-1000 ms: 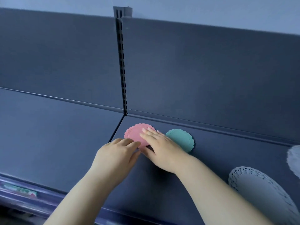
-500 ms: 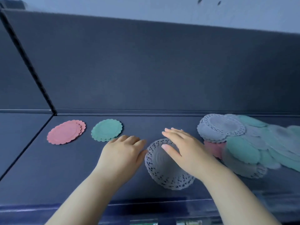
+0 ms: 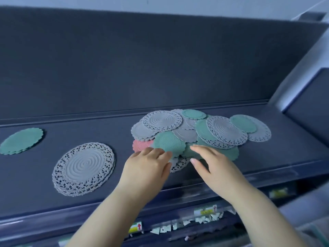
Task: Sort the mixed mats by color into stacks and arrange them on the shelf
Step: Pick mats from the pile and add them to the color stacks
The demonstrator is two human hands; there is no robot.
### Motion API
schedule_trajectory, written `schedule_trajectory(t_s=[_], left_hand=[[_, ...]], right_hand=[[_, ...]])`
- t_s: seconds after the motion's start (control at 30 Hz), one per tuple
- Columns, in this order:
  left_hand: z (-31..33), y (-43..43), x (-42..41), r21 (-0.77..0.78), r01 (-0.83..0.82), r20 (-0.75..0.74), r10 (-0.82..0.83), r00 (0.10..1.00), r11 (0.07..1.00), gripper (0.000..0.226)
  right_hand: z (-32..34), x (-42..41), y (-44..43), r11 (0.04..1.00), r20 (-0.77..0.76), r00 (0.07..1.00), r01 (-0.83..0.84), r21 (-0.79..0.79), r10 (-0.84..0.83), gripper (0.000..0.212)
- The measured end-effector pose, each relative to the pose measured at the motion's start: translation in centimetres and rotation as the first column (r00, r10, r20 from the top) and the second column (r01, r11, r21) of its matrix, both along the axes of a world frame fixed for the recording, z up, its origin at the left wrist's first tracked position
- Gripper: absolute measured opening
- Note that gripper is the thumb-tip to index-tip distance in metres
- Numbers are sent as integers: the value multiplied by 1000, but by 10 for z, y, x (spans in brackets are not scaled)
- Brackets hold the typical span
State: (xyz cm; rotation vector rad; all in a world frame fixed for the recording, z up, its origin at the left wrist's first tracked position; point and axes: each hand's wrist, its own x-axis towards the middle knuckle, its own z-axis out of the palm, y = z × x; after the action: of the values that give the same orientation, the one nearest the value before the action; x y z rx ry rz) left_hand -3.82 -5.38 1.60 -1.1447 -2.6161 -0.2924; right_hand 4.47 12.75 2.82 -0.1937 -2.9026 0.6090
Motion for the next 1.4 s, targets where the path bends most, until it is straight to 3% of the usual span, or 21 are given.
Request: schedule_trajectory(t_s=[0.2, 0.4, 0.6, 0.73, 0.83, 1.0, 1.13, 1.27, 1.4], left_hand=[[-7, 5, -17, -11, -49, 2, 49, 999, 999, 36], [-9, -7, -56, 31, -70, -16, 71, 997, 997, 36], [-18, -20, -98, -10, -117, -52, 116, 992, 993, 38], [-25, -13, -116, -29, -110, 15, 111, 994, 993, 15], [-28, -4, -123, -37, -97, 115, 100, 988, 995, 26], [-23, 2, -128, -102, -187, 229, 206, 951, 977, 29], [-13, 5, -117, -237, -229, 165, 271, 948, 944, 28], [-19, 6, -85, -114, -291, 80, 301, 950, 950, 13], [-22, 7, -49, 29, -356, 40, 355, 934, 934, 34]], right_hand=[[-9, -15, 12, 1000, -22, 999, -26, 1, 26, 41], [-16, -59, 19, 997, -13, 997, 72, -34, -72, 36], [-24, -90, 24, 991, 19, 996, 90, 103, -92, 37], [-24, -90, 32, 993, 20, 999, 43, 110, -45, 39], [-24, -90, 36, 994, 23, 1000, 5, 113, -8, 39], [-29, -93, 40, 980, -16, 1000, -13, 197, 16, 25], [-34, -97, 45, 975, -70, 998, 11, 222, 5, 8], [-40, -98, 52, 956, -195, 978, -17, 292, 77, 26], [-50, -97, 61, 969, -298, 945, -66, 237, 138, 25]])
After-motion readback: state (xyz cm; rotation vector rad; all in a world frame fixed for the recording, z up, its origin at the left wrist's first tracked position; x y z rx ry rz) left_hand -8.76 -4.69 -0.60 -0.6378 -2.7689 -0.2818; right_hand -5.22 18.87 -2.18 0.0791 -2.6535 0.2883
